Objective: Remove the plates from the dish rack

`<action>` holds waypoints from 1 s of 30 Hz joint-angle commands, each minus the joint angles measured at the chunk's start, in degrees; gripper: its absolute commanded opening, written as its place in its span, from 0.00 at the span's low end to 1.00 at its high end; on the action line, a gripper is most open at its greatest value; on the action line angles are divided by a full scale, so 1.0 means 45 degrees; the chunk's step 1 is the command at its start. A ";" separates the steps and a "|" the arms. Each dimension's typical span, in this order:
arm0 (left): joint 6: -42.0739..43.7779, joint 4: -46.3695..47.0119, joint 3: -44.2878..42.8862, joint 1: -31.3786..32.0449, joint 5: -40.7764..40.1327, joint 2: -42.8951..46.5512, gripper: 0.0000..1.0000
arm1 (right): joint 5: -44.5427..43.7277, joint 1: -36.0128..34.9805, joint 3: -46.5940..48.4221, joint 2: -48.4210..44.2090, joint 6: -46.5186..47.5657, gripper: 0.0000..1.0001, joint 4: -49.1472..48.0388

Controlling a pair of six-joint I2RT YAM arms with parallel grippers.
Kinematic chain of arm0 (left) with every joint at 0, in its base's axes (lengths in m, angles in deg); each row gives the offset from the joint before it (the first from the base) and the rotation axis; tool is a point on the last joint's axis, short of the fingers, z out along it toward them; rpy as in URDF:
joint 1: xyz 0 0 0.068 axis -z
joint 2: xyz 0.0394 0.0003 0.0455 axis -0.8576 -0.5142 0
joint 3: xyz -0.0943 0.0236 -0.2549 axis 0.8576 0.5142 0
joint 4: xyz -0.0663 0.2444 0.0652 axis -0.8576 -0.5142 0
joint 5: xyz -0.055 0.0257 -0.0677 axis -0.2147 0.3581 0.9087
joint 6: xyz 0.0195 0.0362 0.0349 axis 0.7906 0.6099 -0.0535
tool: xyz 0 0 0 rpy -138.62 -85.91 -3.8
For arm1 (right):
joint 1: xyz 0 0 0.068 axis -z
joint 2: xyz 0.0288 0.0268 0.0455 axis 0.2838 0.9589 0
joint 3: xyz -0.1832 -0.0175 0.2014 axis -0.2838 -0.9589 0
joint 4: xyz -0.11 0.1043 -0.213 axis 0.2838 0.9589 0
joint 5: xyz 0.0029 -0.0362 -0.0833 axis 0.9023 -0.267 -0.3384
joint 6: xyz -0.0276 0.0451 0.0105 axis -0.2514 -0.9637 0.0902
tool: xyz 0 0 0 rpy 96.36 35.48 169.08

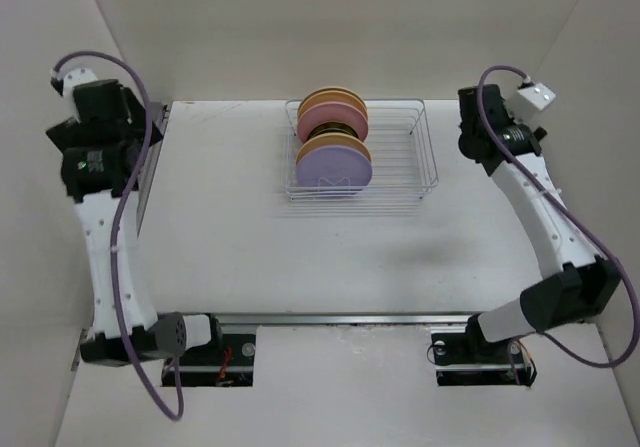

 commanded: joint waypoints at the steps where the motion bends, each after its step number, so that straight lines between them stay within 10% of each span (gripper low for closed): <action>1: 0.6899 -0.0455 -0.2852 0.0011 1.1035 0.0639 1.00 | 1.1101 -0.0305 -0.0404 -0.2082 1.1321 0.99 -0.6320; 3: 0.7336 -0.1507 -0.3816 0.0148 1.2400 -0.0161 1.00 | 1.8279 -0.0498 -0.1650 -0.2944 1.2039 0.99 -0.8442; 5: 0.8771 -0.2677 -0.3703 0.0286 1.3718 -0.0457 1.00 | 1.9839 -0.0967 -0.1854 -0.3162 1.2042 0.99 -0.9080; 16: 0.9017 -0.1882 -0.1280 0.2099 1.1414 -0.1394 1.00 | 1.9555 -0.3077 0.1057 0.1367 1.4112 0.62 -0.5566; 30: 0.6732 -0.1120 -0.4462 0.4348 1.0058 -0.7819 0.86 | 1.7969 -0.3606 0.1309 0.3964 1.4464 0.48 -0.7050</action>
